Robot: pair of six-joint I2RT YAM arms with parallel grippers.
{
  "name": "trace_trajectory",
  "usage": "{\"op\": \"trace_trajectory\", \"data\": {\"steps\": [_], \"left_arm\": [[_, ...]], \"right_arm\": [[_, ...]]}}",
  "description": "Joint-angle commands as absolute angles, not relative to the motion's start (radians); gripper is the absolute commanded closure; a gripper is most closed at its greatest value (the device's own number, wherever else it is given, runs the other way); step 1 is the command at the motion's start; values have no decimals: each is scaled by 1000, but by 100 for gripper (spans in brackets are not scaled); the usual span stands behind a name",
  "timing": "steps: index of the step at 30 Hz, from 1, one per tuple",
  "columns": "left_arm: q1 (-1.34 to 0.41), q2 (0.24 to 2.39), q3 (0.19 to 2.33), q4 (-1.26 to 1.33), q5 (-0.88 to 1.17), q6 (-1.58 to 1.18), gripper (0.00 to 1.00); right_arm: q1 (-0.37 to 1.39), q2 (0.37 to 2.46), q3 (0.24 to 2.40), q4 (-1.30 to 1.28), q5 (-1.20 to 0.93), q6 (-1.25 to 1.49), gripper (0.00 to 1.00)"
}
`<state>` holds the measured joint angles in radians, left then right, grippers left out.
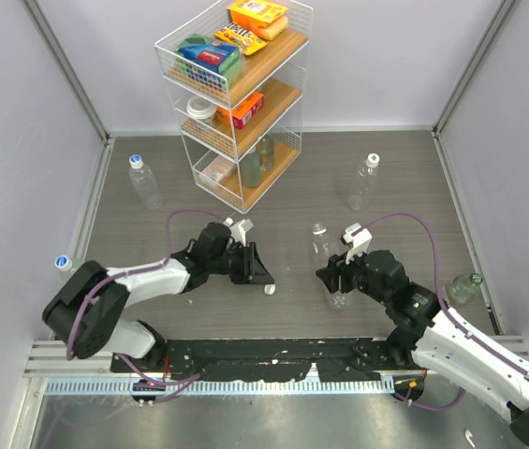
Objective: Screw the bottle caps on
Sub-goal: Adjust the bottle cap at the center of the board.
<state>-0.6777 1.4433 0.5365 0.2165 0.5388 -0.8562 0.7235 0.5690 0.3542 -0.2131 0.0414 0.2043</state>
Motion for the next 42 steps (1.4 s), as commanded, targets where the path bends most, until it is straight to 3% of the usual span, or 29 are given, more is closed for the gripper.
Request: {"op": "trace_trajectory", "data": {"steps": [1,13,23,42], "left_arm": [[-683,1324,529,117,448,-809,68],[-687,1376,497,118,388,-801,64],[-755,1502,591,109,330,-808,66],[-778,1525,644,-64,226,-813,72]], "right_arm": [[726,586,410,-184,18,184,74],[726,580,407,-186,23,190,74],[726,581,407,-186,25,190,74],[726,572,405,-189,43,192,74]]}}
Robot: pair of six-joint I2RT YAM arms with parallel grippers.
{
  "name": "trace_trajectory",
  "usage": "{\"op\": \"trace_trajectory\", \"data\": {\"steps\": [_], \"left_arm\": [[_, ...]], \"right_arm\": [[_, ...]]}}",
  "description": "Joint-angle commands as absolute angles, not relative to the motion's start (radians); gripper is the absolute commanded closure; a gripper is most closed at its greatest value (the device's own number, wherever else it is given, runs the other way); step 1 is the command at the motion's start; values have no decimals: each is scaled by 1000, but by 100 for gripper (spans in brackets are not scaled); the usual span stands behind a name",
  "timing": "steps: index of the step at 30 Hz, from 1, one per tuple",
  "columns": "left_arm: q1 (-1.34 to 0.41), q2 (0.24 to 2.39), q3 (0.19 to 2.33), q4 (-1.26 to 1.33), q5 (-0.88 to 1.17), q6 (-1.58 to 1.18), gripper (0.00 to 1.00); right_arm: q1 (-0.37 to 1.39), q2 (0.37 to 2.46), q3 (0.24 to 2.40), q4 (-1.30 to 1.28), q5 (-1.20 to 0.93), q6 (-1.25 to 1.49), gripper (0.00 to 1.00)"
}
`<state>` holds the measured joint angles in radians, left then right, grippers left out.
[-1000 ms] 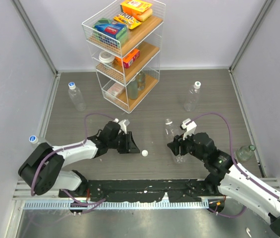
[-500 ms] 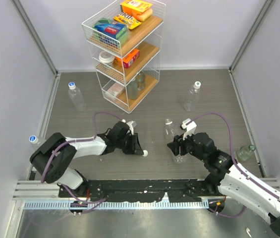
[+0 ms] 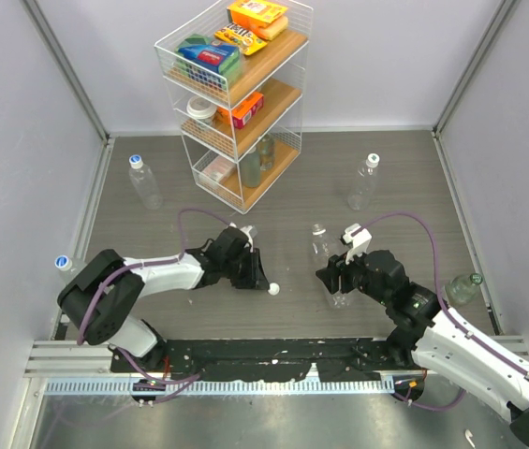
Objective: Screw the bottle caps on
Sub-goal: Adjust the bottle cap at the center of the board.
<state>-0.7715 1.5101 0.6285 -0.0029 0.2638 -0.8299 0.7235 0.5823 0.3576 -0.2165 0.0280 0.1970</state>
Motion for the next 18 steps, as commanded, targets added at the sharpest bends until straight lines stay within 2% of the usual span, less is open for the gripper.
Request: {"op": "trace_trajectory", "data": {"steps": [1,9,18], "left_arm": [[-778,1526,643,-66,225,-810,72],[-778,1549,660,-185,131,-801,78],[-778,1580,693,-340,-54,-798,78]], "right_arm": [[726,569,405,-189,43,192,74],[726,565,403,-192,49,195,74],[726,564,403,-193,58,198,74]]}}
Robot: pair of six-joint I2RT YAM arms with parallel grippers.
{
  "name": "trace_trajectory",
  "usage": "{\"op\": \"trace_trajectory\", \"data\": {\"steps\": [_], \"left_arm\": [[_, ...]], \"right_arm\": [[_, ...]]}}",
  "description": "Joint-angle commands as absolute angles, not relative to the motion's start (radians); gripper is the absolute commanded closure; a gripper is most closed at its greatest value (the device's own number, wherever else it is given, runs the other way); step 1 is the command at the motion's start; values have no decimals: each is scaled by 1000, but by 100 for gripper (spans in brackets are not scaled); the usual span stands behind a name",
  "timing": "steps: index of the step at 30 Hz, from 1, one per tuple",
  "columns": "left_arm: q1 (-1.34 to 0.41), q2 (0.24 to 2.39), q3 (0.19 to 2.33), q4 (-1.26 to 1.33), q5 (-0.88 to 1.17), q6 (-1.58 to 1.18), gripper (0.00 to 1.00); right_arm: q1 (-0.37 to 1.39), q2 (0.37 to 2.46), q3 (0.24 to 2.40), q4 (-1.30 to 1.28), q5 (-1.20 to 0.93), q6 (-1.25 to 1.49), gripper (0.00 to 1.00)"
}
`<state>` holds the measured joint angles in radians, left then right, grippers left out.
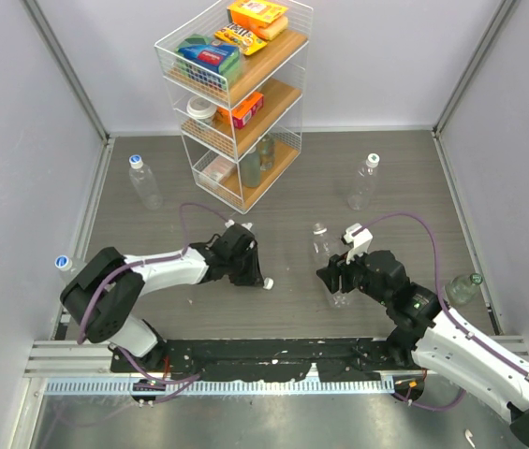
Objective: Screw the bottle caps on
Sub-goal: Adjust the bottle cap at the center of the board.
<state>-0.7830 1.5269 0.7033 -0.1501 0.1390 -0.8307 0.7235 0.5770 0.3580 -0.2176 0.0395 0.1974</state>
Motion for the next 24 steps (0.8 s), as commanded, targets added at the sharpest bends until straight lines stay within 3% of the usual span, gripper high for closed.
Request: {"op": "trace_trajectory", "data": {"steps": [1,4,16,19,24], "left_arm": [[-778,1586,698,-350,-57,-798,78],[-779,1598,716,-367,-63,-792,71],[-808,1551,739,-359,-26,-756,71],[-808,1480,715,-270,87,-785,67],[-808,1479,752,-271,77,-793,62]], "right_arm": [[726,561,403,-193,58,196,74],[724,561,403,-193,63,198,74],[726,555,402,-192,61,198,74],[724,554,402,-192,63,198,74],[724,554,400,-192,63,198,74]]}}
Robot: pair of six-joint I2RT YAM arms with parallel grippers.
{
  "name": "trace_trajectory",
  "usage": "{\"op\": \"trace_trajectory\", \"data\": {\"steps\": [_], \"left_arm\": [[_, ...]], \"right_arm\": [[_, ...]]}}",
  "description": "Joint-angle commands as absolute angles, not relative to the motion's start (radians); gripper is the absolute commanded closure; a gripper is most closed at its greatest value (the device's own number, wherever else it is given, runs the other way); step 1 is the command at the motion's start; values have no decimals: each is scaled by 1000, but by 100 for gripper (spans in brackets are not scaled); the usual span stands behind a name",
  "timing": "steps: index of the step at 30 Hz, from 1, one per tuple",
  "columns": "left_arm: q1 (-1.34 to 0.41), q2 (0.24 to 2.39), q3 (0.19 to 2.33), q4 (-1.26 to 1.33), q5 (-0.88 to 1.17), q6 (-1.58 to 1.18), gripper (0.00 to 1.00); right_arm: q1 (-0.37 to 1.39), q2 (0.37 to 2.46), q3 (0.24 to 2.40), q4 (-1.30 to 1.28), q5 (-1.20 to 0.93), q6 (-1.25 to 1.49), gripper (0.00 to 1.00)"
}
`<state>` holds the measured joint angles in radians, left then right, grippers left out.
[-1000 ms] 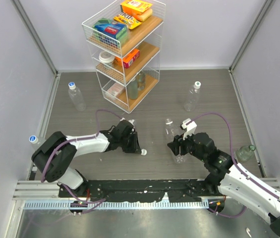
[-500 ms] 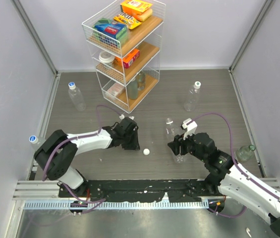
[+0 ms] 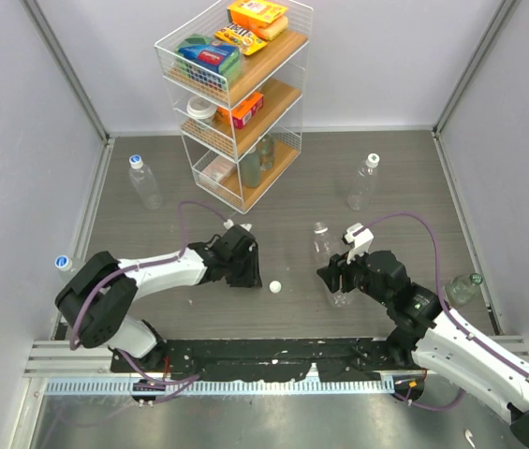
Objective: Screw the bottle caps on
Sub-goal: Adjust the bottle cap at the center of the board.
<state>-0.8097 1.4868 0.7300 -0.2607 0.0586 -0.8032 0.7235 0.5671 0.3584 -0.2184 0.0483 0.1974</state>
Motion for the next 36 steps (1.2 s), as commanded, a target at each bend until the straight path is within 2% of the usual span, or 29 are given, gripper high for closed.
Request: {"op": "trace_trajectory", "data": {"steps": [1,9,15,20,25,36], "left_arm": [[-808,1492,758,-270,87,-795,60],[-818,1569,788,-215,163,-810,55],[-819,1588,793,-218,137,-825,53],[-838,1626,836,-300,54,-808,53],[-847,1647,835,-328,34,-795,62],[-854,1669,811,-353,11,-773,64]], "right_arm": [[726,554,402,-192,64,198,74],[726,549,400,-193,67,199,74],[726,552,400,-192,64,199,74],[726,551,400,-192,67,199,74],[726,549,400,-193,71,201,74],[726,548,399,-190,71,199,74]]}}
